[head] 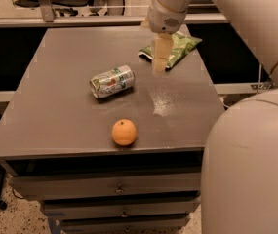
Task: Knock 7up can over
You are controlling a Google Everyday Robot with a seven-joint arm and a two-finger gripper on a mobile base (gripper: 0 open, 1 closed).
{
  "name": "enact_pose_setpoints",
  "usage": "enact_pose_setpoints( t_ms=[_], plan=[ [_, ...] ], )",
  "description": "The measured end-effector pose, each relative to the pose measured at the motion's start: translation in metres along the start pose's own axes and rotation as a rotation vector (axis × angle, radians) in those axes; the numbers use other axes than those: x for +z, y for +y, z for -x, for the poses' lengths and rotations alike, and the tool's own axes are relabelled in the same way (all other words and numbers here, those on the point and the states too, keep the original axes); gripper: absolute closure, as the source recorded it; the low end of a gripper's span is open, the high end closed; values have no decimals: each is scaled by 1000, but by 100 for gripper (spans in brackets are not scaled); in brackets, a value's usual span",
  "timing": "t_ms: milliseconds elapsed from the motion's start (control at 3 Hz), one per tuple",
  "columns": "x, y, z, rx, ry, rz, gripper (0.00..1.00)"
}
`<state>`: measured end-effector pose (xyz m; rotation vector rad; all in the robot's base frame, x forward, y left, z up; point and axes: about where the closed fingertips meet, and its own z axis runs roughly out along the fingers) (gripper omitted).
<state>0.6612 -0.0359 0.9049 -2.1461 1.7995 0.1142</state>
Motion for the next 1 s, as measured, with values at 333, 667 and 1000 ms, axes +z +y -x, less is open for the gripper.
enact_pose_setpoints(
  t_ms=[333, 667, 1000],
  plan=[
    [-33, 8, -42, 136, -158, -64, 0],
    [-56, 26, -80, 260, -357, -134, 0],
    [-83, 47, -109, 337, -431, -170, 0]
  ],
)
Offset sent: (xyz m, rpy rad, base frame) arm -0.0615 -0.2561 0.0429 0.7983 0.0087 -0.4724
